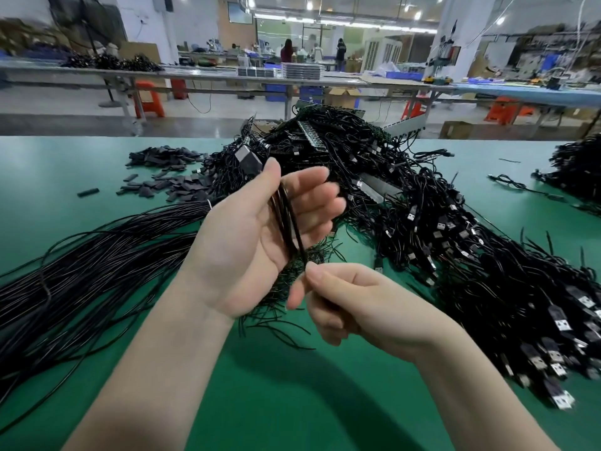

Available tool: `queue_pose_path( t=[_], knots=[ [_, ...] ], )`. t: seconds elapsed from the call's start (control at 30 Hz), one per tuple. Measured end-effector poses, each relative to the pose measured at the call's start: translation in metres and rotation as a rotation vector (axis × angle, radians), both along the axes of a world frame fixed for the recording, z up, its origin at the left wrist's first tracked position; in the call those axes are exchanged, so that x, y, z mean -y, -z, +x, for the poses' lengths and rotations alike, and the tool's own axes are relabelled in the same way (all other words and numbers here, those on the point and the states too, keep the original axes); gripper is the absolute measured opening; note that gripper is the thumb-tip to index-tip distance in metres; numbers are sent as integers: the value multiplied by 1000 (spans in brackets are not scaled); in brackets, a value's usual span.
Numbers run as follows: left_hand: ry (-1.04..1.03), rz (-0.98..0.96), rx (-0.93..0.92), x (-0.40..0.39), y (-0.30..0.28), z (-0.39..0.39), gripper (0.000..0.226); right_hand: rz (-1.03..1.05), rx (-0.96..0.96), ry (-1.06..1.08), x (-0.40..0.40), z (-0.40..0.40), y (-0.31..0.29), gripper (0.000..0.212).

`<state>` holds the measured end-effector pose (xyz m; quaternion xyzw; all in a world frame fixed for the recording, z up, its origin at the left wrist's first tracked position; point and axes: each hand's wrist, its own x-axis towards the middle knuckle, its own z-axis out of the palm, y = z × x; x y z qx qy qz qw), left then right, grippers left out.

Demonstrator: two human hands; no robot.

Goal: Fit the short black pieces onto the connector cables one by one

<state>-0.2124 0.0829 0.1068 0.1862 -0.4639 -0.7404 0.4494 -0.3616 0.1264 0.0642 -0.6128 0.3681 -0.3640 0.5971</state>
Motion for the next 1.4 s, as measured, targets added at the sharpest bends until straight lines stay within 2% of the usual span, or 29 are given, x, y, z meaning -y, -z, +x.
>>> queue_pose_path(
  t=[0.1, 0.17, 0.23, 0.33, 0.43, 0.5, 0.67, 0.73, 0.8, 0.87, 0.9, 0.97, 1.0, 1.07, 1.13, 1.23, 1.3, 1.4],
  knots=[
    [-17, -13, -5, -4, -1, -2, 43, -15, -141, 57, 4, -6, 4, 38],
    [-16, -63, 34, -5, 1, -3, 32, -85, -204, 124, 6, -11, 3, 30],
    [7, -104, 123, -6, 3, -5, 30, -134, -105, 155, 7, -16, 3, 27],
    [50, -134, 214, -9, 9, -11, 32, -211, 11, 162, 5, -15, 0, 8],
    [49, -181, 302, -11, 14, -17, 32, -312, -81, 271, 7, -12, 3, 28],
    [20, -191, 333, -14, 14, -21, 34, -341, -108, 321, 7, -11, 3, 27],
    [-302, -520, 697, -15, 17, -19, 47, -447, -307, 370, 9, -11, 4, 37],
    [-422, -541, 850, -12, 15, -15, 48, -543, -505, 443, 9, -8, 4, 27],
    [-539, -551, 1051, -9, 19, -14, 57, -592, -796, 508, 13, -4, 10, 24],
    [-690, -609, 1254, -3, 29, -13, 65, -499, -979, 506, 21, 1, 23, 27],
    [-775, -632, 1324, 0, 35, -12, 61, -417, -999, 492, 25, 1, 31, 28],
    [-892, -750, 1340, 6, 47, -9, 37, -224, -896, 435, 29, -4, 45, 28],
    [-841, -886, 1382, 8, 56, -9, 33, -117, -789, 390, 30, -7, 49, 29],
    [-490, -1165, 1487, 8, 83, -10, 55, 96, -554, 271, 28, -15, 53, 30],
    [-217, -1199, 1468, -1, 104, -7, 55, 252, -419, 113, 26, -23, 54, 32],
    [-143, -1189, 1431, -10, 118, 3, 61, 331, -481, -61, 22, -33, 54, 33],
    [-152, -1286, 1396, -12, 123, 6, 60, 350, -531, -111, 21, -33, 54, 31],
    [-93, -1142, 1393, -16, 133, 14, 60, 370, -551, -191, 21, -28, 57, 33]
  ],
)
